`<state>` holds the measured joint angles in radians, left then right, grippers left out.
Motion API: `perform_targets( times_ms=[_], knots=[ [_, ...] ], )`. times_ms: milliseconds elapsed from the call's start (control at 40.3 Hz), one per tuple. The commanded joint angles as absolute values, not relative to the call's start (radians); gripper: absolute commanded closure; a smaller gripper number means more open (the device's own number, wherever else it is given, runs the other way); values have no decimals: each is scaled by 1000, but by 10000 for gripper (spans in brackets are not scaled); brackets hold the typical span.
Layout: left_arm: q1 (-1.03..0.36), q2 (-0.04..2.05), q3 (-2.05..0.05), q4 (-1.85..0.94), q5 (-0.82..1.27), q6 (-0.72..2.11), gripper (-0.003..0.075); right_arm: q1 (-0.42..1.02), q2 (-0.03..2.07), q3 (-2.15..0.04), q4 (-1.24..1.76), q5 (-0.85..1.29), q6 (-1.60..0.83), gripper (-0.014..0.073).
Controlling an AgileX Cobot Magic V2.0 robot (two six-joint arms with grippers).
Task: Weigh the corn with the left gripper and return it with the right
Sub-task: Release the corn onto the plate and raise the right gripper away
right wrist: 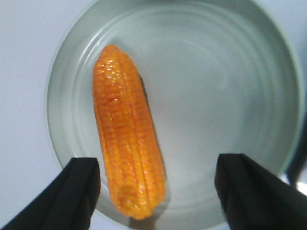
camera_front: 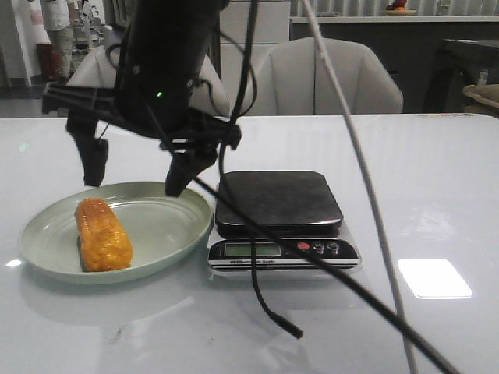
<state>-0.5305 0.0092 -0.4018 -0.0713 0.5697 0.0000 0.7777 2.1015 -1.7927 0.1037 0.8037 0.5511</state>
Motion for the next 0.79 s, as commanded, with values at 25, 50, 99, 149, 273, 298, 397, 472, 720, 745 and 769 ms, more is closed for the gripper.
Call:
perform_targets(
  times_ms=[25,50,99,149,273,298,397,472,720,745,769],
  knots=[
    [-528,22,-427,-77,495,0,590,735,1955,-1825,101,901,372,-3],
    [-528,22,-427,-77,495,0,589,727,1944,-1825,101,935,332,-3],
    [-528,22,-427,-77,495,0,590,707,1918,-1824,102,995,263,-3],
    [-528,22,-427,-77,495,0,589,684,1893,-1822,104,1043,211,-3],
    [-528,22,-427,-77,495,0,590,621,1817,-1790,118,1132,82,-3],
    [-528,22,-427,-77,495,0,590,608,1802,-1781,131,1140,52,-3],
    [-528,22,-427,-77,495,0,590,541,1723,-1712,187,1140,-31,-3],
    [-528,22,-427,-77,493,0,590,485,1660,-1641,231,1117,-76,-3],
    [-528,22,-427,-77,493,0,590,328,1404,-1310,293,958,-185,-3],
    [-528,22,-427,-77,493,0,590,317,1375,-1275,294,937,-185,-3],
    [-528,22,-427,-77,493,0,590,309,1353,-1241,295,921,-185,-3]
  ],
)
